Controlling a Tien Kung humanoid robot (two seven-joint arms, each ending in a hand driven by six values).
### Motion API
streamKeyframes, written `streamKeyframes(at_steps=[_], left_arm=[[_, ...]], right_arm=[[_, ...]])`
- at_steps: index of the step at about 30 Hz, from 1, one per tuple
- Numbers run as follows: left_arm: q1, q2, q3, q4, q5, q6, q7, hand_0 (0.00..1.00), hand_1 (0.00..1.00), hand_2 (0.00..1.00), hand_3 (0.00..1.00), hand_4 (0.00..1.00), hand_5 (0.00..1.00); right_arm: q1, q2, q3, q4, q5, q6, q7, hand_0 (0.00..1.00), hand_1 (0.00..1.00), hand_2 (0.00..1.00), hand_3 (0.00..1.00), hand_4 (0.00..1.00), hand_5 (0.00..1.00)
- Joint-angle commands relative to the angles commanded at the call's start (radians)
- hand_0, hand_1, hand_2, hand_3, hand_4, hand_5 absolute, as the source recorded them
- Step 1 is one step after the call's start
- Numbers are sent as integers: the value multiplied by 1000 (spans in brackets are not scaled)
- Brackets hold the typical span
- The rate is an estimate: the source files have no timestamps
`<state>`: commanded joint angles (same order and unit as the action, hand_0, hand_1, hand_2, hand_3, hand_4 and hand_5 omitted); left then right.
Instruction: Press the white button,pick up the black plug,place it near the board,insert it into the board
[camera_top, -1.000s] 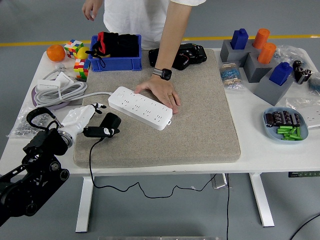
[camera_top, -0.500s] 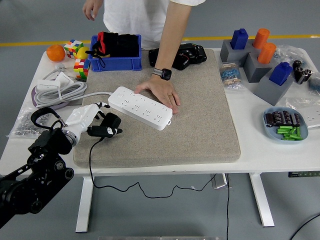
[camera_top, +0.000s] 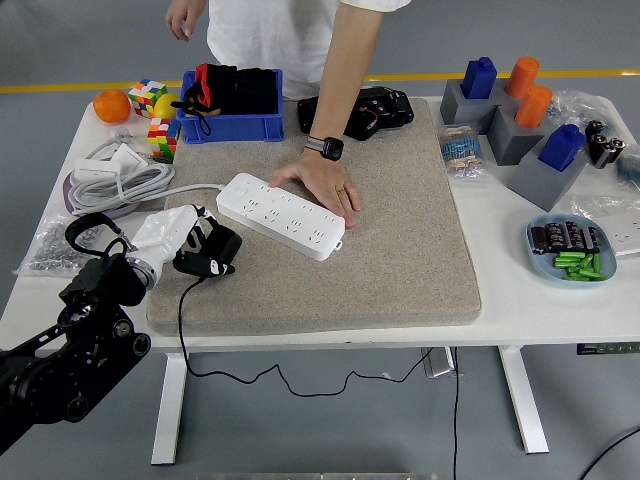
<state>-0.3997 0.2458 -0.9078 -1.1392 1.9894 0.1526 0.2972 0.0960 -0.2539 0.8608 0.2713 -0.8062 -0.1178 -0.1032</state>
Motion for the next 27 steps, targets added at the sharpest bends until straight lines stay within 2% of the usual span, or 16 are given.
streamKeyframes(at_steps=[1,2,7,8,13,14,18,24,27], left_arm=[[0,0,1,1,0,2,-1,253,354,412,594,751,102],[-1,0,4,2,-2,6,-5,227,299,376,573,692,29],[-5,-1,9,7,-13,28,-29,227,299,376,573,692,29],[-6,-1,9,6,-16,31,-33,202,278,318,574,578,2],[-22,1,7,-8,-34,41,-46,202,278,318,574,578,2],[-29,1,6,-10,-38,42,-47,212,269,301,562,536,2],[-61,-4,0,-5,-49,41,-46,212,269,301,562,536,2],[-114,-36,-16,34,-61,55,-24,208,262,302,567,547,2],[-136,-54,-16,56,-56,56,8,201,260,301,579,560,2]], right_arm=[[0,0,-1,0,0,0,0,823,656,655,638,757,496],[1,0,0,0,0,0,0,823,655,655,639,757,496],[1,0,2,0,0,-1,1,823,655,655,639,757,496],[1,0,2,0,0,-1,1,823,655,655,637,757,496],[1,-1,0,-1,1,-2,3,823,655,655,637,757,496],[1,-1,-1,-1,2,-2,4,821,655,655,635,757,496],[1,-1,-6,0,3,-2,5,821,655,655,635,757,496],[3,-3,-16,0,6,-3,5,823,655,655,635,756,495],[4,-4,-20,-1,7,-3,5,823,655,655,634,756,495]])
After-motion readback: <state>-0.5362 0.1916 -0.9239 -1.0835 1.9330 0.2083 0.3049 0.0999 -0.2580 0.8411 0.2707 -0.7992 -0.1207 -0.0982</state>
